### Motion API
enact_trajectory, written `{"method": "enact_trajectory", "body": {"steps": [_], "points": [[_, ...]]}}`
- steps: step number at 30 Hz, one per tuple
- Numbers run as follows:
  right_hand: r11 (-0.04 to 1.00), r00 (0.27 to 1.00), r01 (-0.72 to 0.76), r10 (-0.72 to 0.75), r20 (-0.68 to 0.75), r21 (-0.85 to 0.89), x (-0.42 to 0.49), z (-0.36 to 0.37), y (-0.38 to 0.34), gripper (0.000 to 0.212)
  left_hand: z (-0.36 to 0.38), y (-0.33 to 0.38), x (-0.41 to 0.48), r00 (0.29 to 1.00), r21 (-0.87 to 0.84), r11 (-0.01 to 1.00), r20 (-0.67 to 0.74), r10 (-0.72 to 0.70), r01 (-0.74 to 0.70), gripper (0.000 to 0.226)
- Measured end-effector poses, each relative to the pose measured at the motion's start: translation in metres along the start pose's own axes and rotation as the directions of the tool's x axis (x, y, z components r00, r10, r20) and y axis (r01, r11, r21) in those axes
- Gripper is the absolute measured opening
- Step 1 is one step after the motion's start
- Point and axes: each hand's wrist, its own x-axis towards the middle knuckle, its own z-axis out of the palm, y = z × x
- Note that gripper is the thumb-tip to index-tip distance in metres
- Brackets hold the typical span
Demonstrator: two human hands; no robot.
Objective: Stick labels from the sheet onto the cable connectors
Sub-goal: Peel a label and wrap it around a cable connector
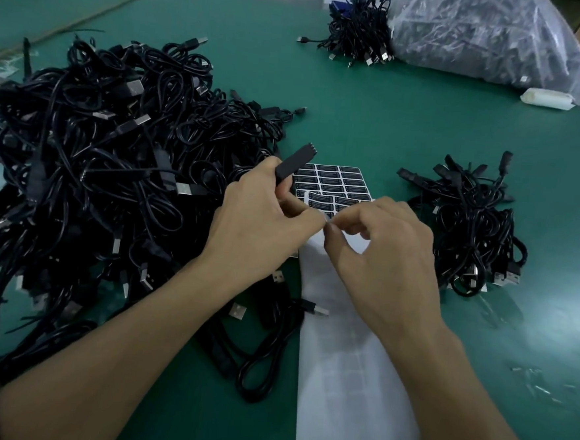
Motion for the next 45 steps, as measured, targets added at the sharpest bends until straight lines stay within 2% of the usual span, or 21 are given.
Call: {"method": "enact_trajectory", "body": {"steps": [2,4,6,8,11,14,21,28,33,36,39,43,45], "points": [[0.998,0.999,-0.038,0.038,0.01,0.04,0.0,-0.001,-0.001,0.005,0.0,-0.001,0.001,1.0,-0.027,1.0,-0.001,-0.003,0.003,0.036],[0.979,0.992,-0.124,0.12,0.035,0.16,0.001,-0.002,-0.001,0.013,0.0,-0.002,0.001,1.0,-0.06,0.998,-0.01,-0.004,0.004,0.037],[0.895,0.97,-0.242,0.225,0.09,0.374,0.004,-0.004,-0.001,0.02,-0.001,-0.002,0.002,1.0,-0.092,0.996,-0.005,-0.004,0.004,0.037],[0.77,0.949,-0.313,0.271,0.158,0.557,0.008,-0.007,-0.002,0.019,-0.002,-0.001,0.002,0.999,-0.112,0.994,0.043,0.006,-0.001,0.037],[0.657,0.935,-0.352,0.277,0.22,0.667,0.01,-0.009,-0.002,0.022,-0.004,-0.001,0.002,0.994,-0.149,0.989,0.104,0.023,-0.007,0.04],[0.622,0.926,-0.376,0.279,0.254,0.687,0.01,-0.008,-0.002,0.023,-0.005,0.0,0.002,0.995,-0.192,0.981,0.097,0.029,-0.01,0.041],[0.628,0.928,-0.373,0.273,0.256,0.683,0.01,-0.007,-0.002,0.023,-0.004,0.002,0.001,0.992,-0.227,0.973,0.11,0.066,-0.04,0.041],[0.619,0.924,-0.371,0.318,0.211,0.692,0.01,-0.009,0.001,0.006,-0.005,0.0,0.003,0.985,-0.236,0.971,0.152,0.082,-0.044,0.041],[0.664,0.933,-0.359,0.27,0.238,0.656,0.01,-0.01,0.001,0.021,-0.005,0.0,0.001,0.98,-0.176,0.982,0.17,0.102,-0.071,0.04],[0.668,0.934,-0.357,0.268,0.235,0.653,0.011,-0.011,0.0,0.022,-0.004,-0.001,0.0,0.985,-0.165,0.984,0.142,0.098,-0.074,0.039],[0.624,0.924,-0.366,0.33,0.192,0.69,0.011,-0.011,0.002,0.019,-0.002,-0.002,-0.001,0.989,-0.145,0.987,0.114,0.09,-0.073,0.028],[0.524,0.907,-0.35,0.396,0.142,0.776,0.013,-0.011,0.005,0.01,-0.002,-0.002,-0.003,0.987,-0.098,0.993,0.139,0.086,-0.073,0.033],[0.48,0.918,-0.336,0.359,0.168,0.81,0.011,-0.011,0.003,0.027,-0.003,-0.002,-0.004,0.981,-0.043,0.995,0.165,0.101,-0.095,0.029]]}}
